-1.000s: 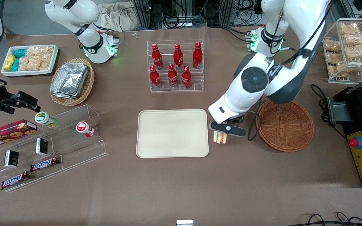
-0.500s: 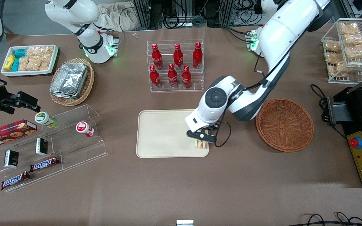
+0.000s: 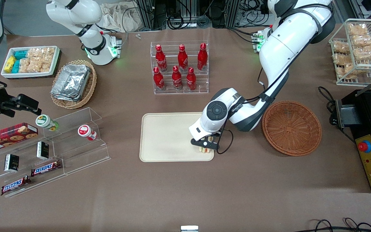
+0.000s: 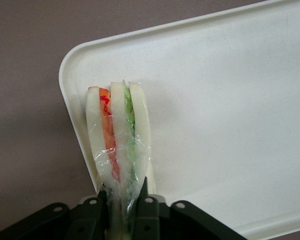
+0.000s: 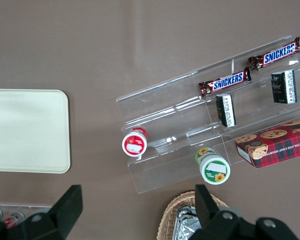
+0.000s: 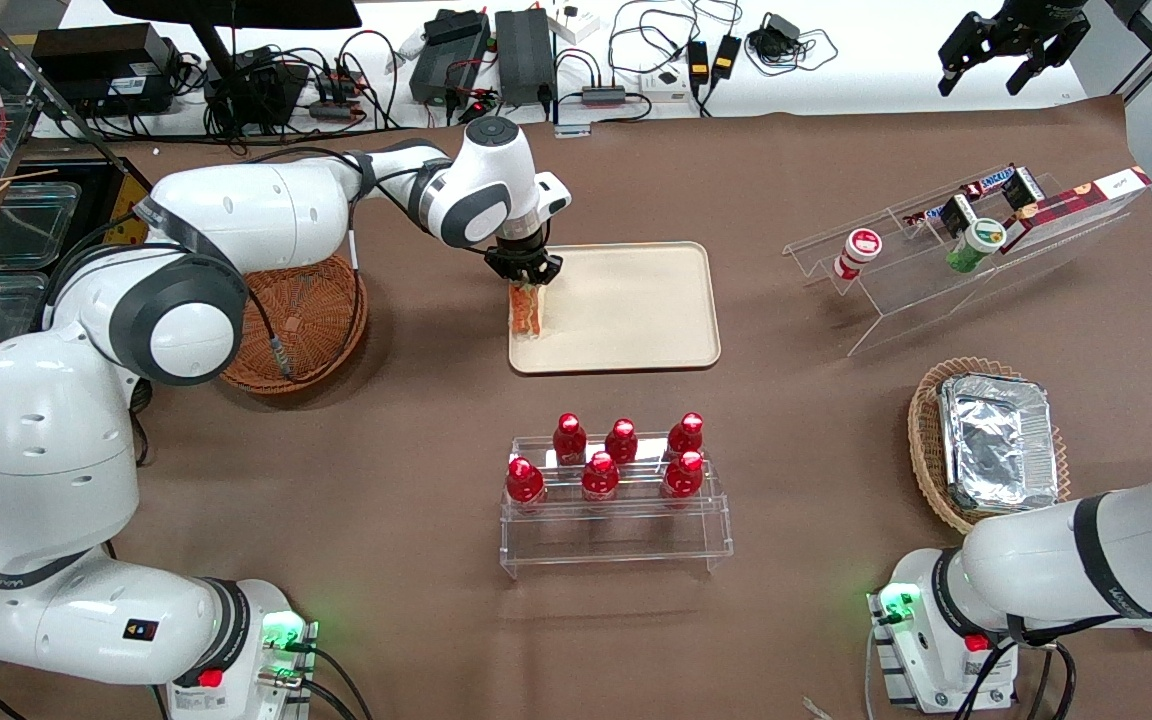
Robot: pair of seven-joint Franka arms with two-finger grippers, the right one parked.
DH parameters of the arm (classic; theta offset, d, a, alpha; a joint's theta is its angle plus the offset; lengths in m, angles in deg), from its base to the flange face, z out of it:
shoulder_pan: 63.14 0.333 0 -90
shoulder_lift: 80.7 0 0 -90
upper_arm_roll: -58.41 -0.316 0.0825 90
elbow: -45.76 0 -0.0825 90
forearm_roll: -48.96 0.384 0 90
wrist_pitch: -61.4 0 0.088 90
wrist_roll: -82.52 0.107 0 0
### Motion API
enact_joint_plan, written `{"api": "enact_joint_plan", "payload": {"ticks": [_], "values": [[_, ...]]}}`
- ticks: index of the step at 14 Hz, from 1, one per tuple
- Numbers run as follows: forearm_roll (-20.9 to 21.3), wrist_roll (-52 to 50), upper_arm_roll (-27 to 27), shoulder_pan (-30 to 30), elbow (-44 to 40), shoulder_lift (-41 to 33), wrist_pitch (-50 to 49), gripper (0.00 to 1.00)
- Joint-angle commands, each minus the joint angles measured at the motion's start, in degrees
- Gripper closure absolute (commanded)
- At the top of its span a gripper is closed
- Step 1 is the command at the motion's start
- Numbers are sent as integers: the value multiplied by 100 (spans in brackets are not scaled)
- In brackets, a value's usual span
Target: Place sandwich from basket to tray
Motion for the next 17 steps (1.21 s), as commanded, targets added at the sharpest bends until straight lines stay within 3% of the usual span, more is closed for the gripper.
{"api": "enact_joint_plan", "payload": {"ticks": [1, 3, 8, 10, 12, 14, 17], "values": [[79, -168, 6, 92, -139, 3, -39, 0], [52, -159, 15, 224, -60, -407, -284, 0], [-219, 155, 103, 821, -7, -2051, -2111, 0], [-377, 1556, 103, 1391, 142, -2631, -2508, 0], [-895, 2448, 94, 2102, 117, -3002, -2851, 0], [-958, 3361, 94, 2648, 125, -3257, -2993, 0], [-941, 3891, 77, 3272, 125, -3460, -3160, 0]]}}
